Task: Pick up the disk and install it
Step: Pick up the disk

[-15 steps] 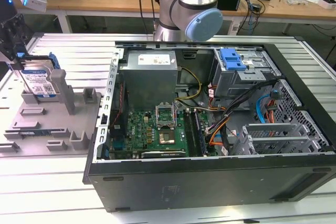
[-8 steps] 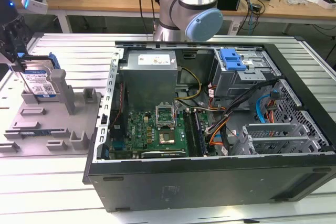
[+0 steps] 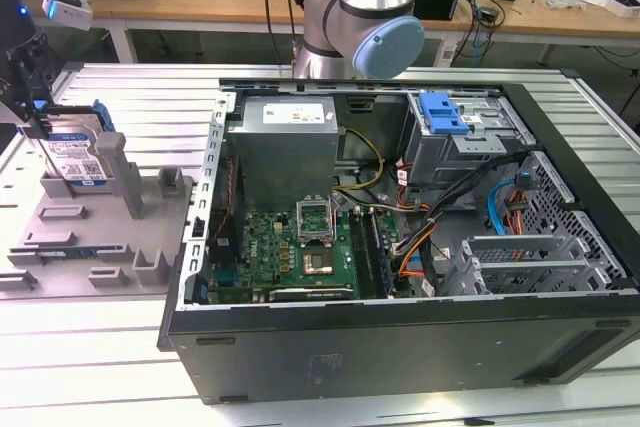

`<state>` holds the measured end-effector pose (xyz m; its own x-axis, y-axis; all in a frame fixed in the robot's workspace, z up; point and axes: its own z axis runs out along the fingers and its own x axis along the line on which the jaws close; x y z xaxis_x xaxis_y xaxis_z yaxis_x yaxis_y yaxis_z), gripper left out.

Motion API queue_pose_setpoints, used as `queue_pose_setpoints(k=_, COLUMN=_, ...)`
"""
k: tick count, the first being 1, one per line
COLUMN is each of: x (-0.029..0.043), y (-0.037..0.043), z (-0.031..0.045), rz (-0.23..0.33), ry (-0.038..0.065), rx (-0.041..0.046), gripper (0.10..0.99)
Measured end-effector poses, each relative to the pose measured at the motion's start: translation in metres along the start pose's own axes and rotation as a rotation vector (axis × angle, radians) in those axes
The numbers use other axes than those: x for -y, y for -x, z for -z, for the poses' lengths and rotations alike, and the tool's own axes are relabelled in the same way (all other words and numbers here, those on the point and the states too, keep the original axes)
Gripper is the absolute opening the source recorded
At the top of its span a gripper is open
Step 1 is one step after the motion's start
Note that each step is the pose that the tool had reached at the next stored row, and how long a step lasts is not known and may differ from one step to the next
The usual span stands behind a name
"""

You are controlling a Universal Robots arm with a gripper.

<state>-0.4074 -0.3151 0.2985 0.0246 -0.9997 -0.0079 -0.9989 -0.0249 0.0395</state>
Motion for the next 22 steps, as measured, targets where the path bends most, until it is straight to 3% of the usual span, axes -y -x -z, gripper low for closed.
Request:
queue_pose_setpoints(k=6, x=-0.0002, y=0.0000, z=-0.0009, rz=0.000, ry=0.000, rx=0.0000, gripper=0.482)
queue_pose_setpoints(k=9, x=-0.0002, y=0.0000, z=-0.0014, rz=0.000, ry=0.000, rx=-0.0001, gripper=0.369)
queue_pose_setpoints(k=22, x=-0.0003, y=-0.0005, z=-0.0020, rz=-0.001, ry=0.000, rx=0.0001, gripper=0.369)
